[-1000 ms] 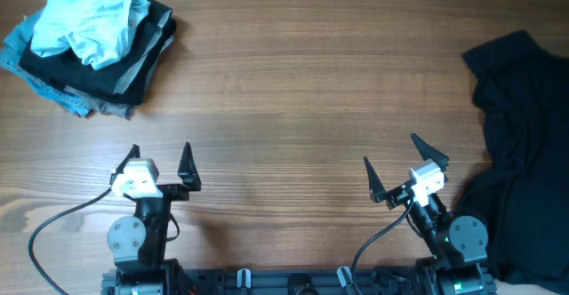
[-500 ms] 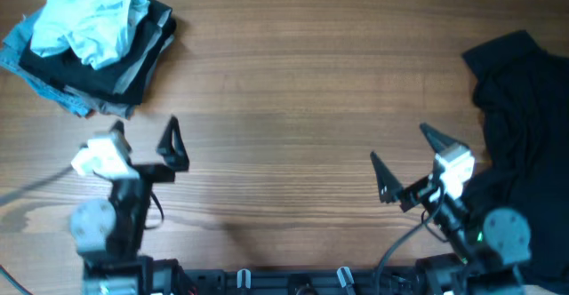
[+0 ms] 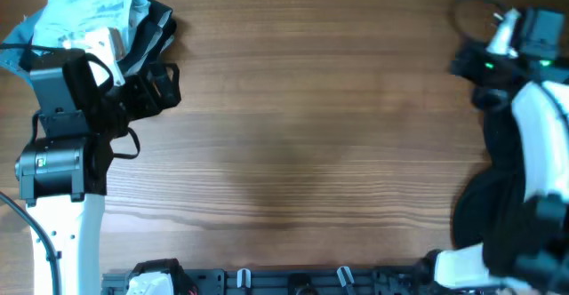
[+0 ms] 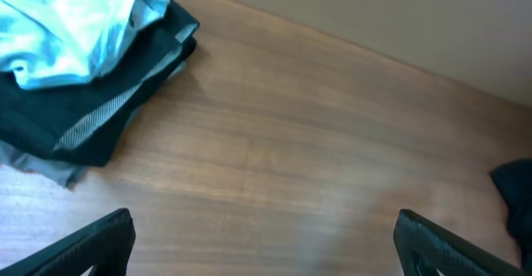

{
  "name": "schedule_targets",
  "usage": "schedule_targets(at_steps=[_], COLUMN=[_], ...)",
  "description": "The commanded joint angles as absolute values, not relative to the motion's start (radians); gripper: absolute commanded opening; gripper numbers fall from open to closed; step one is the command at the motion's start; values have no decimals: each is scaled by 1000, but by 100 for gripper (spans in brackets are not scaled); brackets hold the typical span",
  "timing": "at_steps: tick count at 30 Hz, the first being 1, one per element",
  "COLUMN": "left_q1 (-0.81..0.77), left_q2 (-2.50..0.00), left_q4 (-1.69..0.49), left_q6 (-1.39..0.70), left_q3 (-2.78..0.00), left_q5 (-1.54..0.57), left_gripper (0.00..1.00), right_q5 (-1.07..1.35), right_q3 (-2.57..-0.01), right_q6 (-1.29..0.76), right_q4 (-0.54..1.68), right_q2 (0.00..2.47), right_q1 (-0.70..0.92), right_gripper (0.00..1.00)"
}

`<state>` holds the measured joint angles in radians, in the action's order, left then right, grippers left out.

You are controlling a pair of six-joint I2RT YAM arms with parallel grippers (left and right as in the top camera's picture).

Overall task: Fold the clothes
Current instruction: 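Grasp the black T-shirt with the right gripper, then drag the T-shirt to table center, left gripper grasping its far side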

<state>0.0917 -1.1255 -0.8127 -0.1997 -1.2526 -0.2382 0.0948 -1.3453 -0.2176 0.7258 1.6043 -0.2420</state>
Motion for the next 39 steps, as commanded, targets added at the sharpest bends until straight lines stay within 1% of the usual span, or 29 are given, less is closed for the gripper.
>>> schedule_targets(at_steps=[1,5,10,12,14,15,16,17,18,21,22,23,24,25,27,30,31,32,33,34,36,38,39], left_q1=[91,91,91,91,91,91,91,91,91,91,91,92,92,92,92,92,92,92,92,92,92,91,91], left_q2=[-1111,-1113,-1113,-1113,-1113,-1113,-1113,-1113,-1113,-1113,-1112,-1108,-1105,-1097,-1075,-1022,-990,-976,-956,-940,-923,-932,-947], left_q4=[-850,-853,-868,-877,-885,-885,-884,-884,-884,-871,-862,-855,-853,-854,-854,-852,-848,-845,-844,-843,-841,-833,-822], left_q6=[-187,-187,-187,-187,-187,-187,-187,-187,-187,-187,-187,-187,-187,-187,-187,-187,-187,-187,-187,-186,-160,-161,-160], left_q3=[-1275,-1275,-1275,-1275,-1275,-1275,-1275,-1275,-1275,-1275,-1275,-1275,-1275,-1275,-1275,-1275,-1276,-1276,-1276,-1276,-1276,-1275,-1275], left_q5=[-273,-273,-273,-273,-273,-273,-273,-273,-273,-268,-268,-265,-253,-221,-141,-19,30,49,72,81,80,75,39], left_gripper=[100,100,100,100,100,100,100,100,100,100,100,100,100,100,100,100,100,100,100,100,100,100,100], right_q5=[44,44,16,13,10,9,10,23,81,363,422,449,454,457,484,479,472,458,419,355,171,106,100], right_q3=[-1356,-1355,-1353,-1353,-1353,-1353,-1353,-1353,-1353,-1353,-1353,-1353,-1353,-1353,-1353,-1353,-1353,-1353,-1353,-1356,-1367,-1371,-1371], right_q6=[-283,-246,-238,-245,-266,-266,-266,-265,-253,-161,-118,-98,-86,-78,-82,-97,-96,-86,-49,-26,-46,-94,-125], right_q4=[772,747,673,666,666,666,662,663,666,668,671,680,682,682,673,614,579,558,535,533,561,592,618], right_q2=[1775,1877,2000,2040,2064,2065,2065,2064,2057,1980,1941,1889,1864,1840,1835,1844,1844,1844,1844,1843,1813,1771,1726], right_q1=[-431,-498,-498,-498,-498,-498,-498,-497,-496,-450,-408,-325,-265,-165,37,364,494,571,682,754,832,801,746], right_gripper=[82,82,82,73,68,57,43,18,4,4,4,5,7,8,4,4,16,37,68,77,85,85,85])
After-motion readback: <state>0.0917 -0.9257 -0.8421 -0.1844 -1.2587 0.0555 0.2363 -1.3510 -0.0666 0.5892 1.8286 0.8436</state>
